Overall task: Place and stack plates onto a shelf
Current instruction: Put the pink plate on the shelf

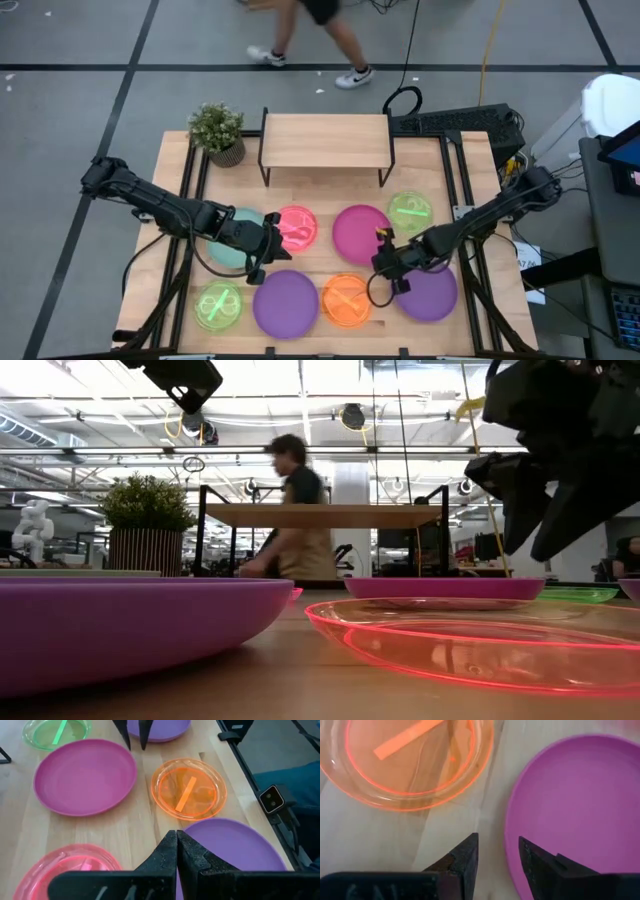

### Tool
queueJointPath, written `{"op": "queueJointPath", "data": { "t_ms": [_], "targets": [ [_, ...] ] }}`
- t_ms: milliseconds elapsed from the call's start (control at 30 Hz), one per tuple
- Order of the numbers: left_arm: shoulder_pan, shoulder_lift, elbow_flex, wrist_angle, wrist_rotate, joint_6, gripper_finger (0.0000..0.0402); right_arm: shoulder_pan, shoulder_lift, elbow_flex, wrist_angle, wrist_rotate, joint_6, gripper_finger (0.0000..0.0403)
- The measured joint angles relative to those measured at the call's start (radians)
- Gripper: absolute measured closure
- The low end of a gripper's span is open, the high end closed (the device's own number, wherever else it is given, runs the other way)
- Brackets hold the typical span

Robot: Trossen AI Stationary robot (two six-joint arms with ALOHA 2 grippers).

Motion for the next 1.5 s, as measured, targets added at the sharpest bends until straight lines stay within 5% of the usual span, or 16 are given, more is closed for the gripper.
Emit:
{"op": "queueJointPath", "data": {
  "t_ms": [533, 1000, 1500],
  "targets": [
    [0.0, 0.0, 0.0, 0.0, -0.001, 0.0, 0.04, -0.003, 0.069, -0.001, -0.016, 0.03, -0.038, 0.0281],
    [0.0, 0.0, 0.0, 0.048, -0.002, 0.026, 0.04, 0.0, 0.065, -0.132, 0.133, 0.048, -0.061, 0.0382],
    [0.0, 0.0, -0.001, 0.048, -0.001, 0.051, 0.04, 0.001, 0.066, -0.071, 0.12, 0.053, -0.114, 0.0391]
  ]
}}
